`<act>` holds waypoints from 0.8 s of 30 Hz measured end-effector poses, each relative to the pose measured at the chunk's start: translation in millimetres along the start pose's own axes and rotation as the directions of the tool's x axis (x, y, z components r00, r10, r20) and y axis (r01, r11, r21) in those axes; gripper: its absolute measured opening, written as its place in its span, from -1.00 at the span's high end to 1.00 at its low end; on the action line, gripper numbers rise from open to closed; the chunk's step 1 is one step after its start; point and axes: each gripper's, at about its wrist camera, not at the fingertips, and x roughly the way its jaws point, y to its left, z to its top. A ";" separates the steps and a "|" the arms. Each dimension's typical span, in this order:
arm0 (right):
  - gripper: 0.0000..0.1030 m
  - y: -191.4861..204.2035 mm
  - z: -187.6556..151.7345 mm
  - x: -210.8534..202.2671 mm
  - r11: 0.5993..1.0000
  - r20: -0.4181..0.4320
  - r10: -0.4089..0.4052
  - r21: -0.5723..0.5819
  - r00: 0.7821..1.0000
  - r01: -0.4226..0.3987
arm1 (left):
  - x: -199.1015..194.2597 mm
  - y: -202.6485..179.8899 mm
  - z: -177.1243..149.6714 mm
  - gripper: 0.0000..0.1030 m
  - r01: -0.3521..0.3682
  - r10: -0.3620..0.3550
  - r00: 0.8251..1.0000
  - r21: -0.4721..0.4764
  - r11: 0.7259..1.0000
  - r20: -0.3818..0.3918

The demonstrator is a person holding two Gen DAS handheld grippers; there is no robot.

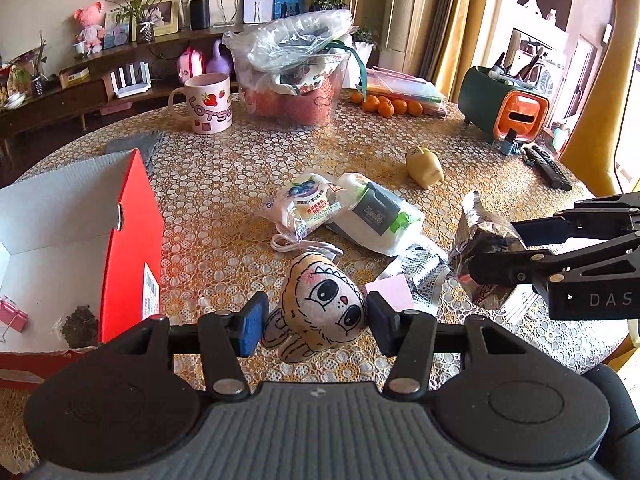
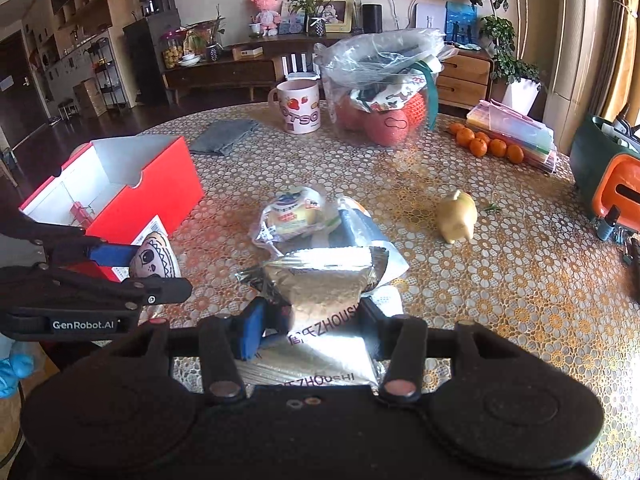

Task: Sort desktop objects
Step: 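Carry the plush and foil packet over the red shoebox with both tools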

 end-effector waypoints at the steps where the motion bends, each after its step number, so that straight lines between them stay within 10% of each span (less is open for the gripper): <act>1: 0.05 4.7 1.1 -1.0 1.000 -0.001 0.008 -0.006 1.000 -0.008 | -4.1 3.1 -1.1 -0.02 0.000 0.000 1.000 -0.001 1.000 0.002; 24: 0.05 135.5 39.5 5.1 0.968 -0.024 0.182 -0.171 0.983 -0.183 | -79.2 110.2 -14.0 -0.02 -0.113 0.116 0.993 -0.057 0.992 0.038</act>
